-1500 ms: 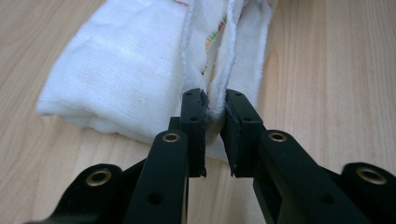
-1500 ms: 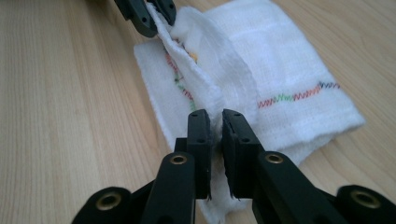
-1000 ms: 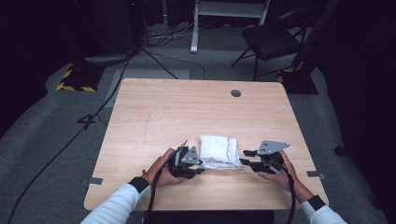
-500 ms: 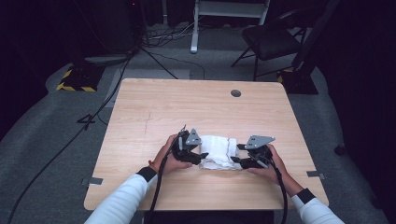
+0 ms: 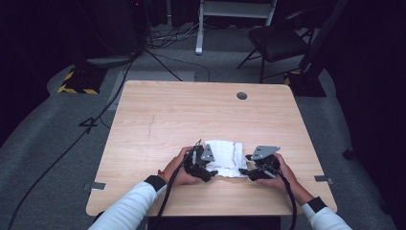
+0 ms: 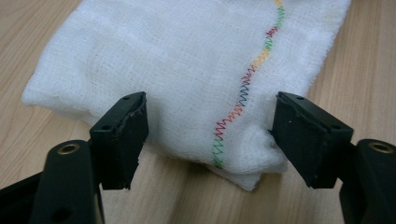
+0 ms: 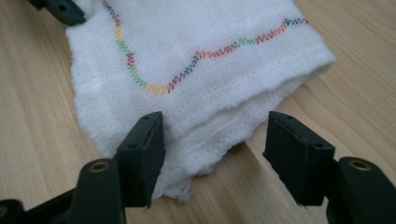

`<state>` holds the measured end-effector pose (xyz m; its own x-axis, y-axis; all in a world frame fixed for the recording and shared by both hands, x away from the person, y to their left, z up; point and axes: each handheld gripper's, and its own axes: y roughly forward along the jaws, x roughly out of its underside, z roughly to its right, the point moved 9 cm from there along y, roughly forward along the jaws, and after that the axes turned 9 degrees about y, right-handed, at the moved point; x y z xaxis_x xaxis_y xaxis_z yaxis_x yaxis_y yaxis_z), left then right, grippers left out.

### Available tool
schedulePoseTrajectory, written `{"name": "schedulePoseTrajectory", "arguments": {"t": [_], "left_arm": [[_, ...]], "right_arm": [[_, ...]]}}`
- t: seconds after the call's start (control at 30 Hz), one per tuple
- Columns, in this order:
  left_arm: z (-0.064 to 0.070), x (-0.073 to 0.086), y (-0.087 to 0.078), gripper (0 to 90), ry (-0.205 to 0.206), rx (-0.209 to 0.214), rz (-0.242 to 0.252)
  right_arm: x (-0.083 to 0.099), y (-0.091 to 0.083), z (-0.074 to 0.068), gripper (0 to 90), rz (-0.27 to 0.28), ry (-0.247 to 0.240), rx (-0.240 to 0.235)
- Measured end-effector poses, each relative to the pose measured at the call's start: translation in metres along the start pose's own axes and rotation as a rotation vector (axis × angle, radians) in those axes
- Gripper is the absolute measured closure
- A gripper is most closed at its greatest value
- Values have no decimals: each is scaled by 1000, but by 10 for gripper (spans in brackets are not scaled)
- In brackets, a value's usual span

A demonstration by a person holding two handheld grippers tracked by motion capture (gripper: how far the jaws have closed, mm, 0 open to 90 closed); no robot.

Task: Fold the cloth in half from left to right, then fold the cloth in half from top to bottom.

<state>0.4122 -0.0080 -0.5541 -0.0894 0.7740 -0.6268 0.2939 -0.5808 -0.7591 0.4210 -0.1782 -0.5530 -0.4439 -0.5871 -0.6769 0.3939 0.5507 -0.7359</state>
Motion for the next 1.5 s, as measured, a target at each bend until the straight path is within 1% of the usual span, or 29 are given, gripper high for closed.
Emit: {"name": "schedulePoseTrajectory", "arguments": {"t": [0.1,0.13,0.2,0.3,0.37,0.5,0.57,0.63,0.7,0.77,0.93,1.03,1.13,1.23,1.43,1.5], "left_arm": [[0,0,-3,259,-19,-1,15],[-1,0,-5,258,-18,-5,16],[-2,-1,-9,250,-18,-11,23],[-4,-2,-16,236,-22,-19,38],[-5,-2,-21,228,-34,-19,43],[-10,0,-29,216,-30,-42,52],[-12,0,-33,216,-30,-45,52],[-13,1,-36,214,-23,-56,52],[-13,3,-37,210,-9,-62,41],[-13,5,-39,206,10,-79,27],[-15,10,-48,211,29,-118,17],[-15,16,-56,212,32,-151,6],[-15,25,-65,213,29,-185,-6],[-16,34,-74,213,19,-202,-19],[-16,57,-91,213,0,-237,-49],[-16,63,-95,213,-11,-244,-58]], "right_arm": [[0,0,0,372,0,0,2],[0,0,0,369,1,-2,4],[-2,-3,1,370,13,-9,10],[-5,-7,3,373,32,1,9],[-8,-10,5,372,44,4,12],[-12,-16,6,359,57,-9,23],[-13,-19,7,350,62,-14,27],[-14,-22,8,342,66,-19,38],[-16,-26,9,339,71,-24,47],[-16,-29,11,333,70,-29,56],[-17,-36,12,323,74,-35,61],[-15,-39,12,313,66,-45,77],[-13,-45,12,302,59,-72,98],[-10,-49,12,301,63,-61,96],[2,-59,20,298,49,-52,130],[6,-62,22,298,51,-35,137]]}}
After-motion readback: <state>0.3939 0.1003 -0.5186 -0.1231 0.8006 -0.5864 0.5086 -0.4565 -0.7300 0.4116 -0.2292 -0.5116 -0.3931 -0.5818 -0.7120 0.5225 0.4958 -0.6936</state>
